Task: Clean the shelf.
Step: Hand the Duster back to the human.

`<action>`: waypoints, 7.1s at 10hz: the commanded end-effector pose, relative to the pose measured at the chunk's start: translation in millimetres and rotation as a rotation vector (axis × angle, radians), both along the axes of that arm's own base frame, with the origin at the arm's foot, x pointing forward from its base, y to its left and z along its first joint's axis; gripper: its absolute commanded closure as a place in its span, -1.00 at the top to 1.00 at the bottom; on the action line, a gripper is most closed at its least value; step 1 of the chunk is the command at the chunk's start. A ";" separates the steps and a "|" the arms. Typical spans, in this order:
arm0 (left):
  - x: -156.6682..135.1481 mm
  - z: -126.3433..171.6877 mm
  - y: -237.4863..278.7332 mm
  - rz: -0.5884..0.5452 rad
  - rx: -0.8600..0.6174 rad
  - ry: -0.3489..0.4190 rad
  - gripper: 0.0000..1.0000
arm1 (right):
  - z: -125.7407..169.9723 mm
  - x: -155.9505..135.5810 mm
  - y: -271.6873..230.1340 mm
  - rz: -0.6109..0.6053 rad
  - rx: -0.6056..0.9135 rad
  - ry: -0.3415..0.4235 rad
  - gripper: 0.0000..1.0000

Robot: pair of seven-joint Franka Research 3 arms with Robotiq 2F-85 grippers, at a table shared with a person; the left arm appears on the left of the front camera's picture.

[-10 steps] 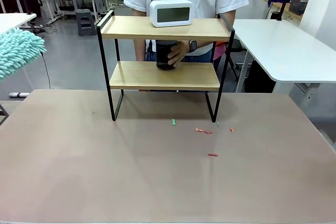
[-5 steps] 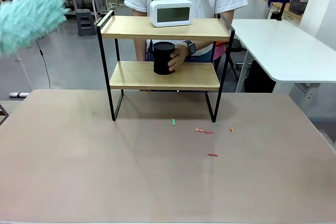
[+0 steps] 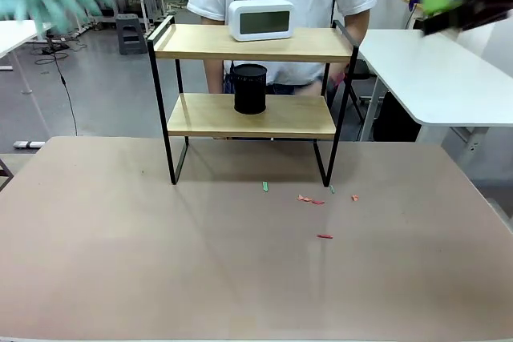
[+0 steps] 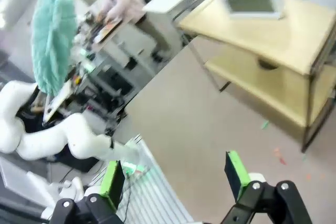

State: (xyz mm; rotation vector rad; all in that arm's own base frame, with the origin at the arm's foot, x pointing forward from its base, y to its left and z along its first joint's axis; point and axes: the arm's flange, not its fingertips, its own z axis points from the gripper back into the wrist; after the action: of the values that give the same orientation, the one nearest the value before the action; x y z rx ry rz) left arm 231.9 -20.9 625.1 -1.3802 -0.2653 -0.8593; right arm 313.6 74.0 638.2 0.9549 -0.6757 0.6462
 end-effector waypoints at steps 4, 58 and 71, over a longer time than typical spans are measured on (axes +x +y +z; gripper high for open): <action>8.6 -19.3 -29.5 -0.147 0.052 0.089 -0.75 | 0.0 0.0 0.0 0.000 0.000 0.000 1.00; 99.8 -94.9 116.3 0.663 -0.237 0.232 1.00 | -104.3 -75.7 -162.2 -0.541 0.379 0.621 -1.00; 99.8 -94.9 116.3 0.663 -0.237 0.232 1.00 | -105.8 -66.7 -194.0 -0.566 0.345 0.565 -1.00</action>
State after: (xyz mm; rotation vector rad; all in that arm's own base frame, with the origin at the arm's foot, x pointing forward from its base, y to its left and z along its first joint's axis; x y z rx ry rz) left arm 333.7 92.5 528.0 -1.4603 -0.6309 -0.1097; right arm 247.8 -118.4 533.4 1.1425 -0.4989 -0.2692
